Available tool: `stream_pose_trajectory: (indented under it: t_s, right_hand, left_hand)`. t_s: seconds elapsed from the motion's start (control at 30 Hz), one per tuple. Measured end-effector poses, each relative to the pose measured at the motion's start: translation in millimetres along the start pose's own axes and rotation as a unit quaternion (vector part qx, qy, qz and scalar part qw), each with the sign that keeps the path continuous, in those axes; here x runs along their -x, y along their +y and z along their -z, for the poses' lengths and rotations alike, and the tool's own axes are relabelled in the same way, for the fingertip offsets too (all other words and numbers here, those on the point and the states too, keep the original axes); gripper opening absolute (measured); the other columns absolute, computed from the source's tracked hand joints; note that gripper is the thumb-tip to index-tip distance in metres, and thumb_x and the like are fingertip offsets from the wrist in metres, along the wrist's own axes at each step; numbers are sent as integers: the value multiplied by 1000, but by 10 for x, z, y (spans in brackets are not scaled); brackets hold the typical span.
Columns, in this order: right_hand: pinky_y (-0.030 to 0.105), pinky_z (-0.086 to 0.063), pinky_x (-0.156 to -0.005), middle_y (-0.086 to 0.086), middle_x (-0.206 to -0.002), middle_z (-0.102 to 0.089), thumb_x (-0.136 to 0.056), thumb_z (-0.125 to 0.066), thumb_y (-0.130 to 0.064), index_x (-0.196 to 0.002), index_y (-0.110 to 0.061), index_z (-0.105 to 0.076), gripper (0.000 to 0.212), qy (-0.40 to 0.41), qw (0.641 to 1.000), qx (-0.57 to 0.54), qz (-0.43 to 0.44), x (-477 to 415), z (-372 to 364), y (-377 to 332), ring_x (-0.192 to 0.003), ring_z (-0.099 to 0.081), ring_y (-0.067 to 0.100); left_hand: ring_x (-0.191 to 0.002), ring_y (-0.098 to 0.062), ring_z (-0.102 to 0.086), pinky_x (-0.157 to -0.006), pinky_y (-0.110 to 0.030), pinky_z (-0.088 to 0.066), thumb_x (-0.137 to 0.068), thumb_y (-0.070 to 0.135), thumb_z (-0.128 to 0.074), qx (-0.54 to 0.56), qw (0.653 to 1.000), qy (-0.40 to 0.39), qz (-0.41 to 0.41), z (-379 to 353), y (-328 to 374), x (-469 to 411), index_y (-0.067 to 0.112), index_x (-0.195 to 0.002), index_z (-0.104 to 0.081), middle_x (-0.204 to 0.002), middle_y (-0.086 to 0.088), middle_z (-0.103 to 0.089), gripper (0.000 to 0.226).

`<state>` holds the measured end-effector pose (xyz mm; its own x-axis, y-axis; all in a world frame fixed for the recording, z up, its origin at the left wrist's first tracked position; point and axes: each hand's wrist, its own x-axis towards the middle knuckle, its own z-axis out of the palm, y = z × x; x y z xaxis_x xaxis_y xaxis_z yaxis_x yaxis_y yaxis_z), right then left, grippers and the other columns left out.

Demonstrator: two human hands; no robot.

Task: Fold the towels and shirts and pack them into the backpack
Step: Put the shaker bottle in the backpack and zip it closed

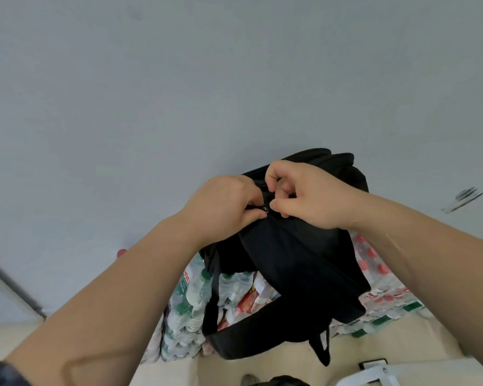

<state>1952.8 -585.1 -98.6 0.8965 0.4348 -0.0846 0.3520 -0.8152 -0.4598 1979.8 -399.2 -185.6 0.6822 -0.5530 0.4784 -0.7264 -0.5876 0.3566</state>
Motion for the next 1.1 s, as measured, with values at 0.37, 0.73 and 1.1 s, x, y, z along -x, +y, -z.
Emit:
stream_pose_trajectory:
  t_s: [0.37, 0.73, 1.1]
  right_hand:
    - [14, -38, -66, -5, -73, -68, -89, -67, -12, -90, -25, -49, 23, 48, 998, 40, 30, 200, 164, 23, -64, -53, 7]
    - [44, -50, -74, 1, -68, -66, -91, -64, -7, -92, -22, -48, 22, 120, 989, -78, 41, 393, 296, 95, -73, -61, 33]
    - [25, -48, -66, -2, -70, -67, -93, -65, -9, -93, -21, -50, 19, 140, 988, -65, 10, 526, 324, 321, -69, -65, 12]
  left_hand:
    - [-69, -18, -63, -61, -34, -52, -87, 48, -51, -4, 999, 51, 15, 104, -165, 188, 20, -83, -70, -78, 6, -65, 34]
    - [-85, -2, -60, -73, -28, -51, -81, 48, -67, 20, 997, 76, 11, 233, 316, -63, 24, -111, -72, -102, 11, -66, 39]
    - [-76, -18, -63, -64, -38, -53, -85, 44, -56, -33, 996, 73, 27, 118, 210, 2, 24, -84, -71, -80, 9, -64, 25]
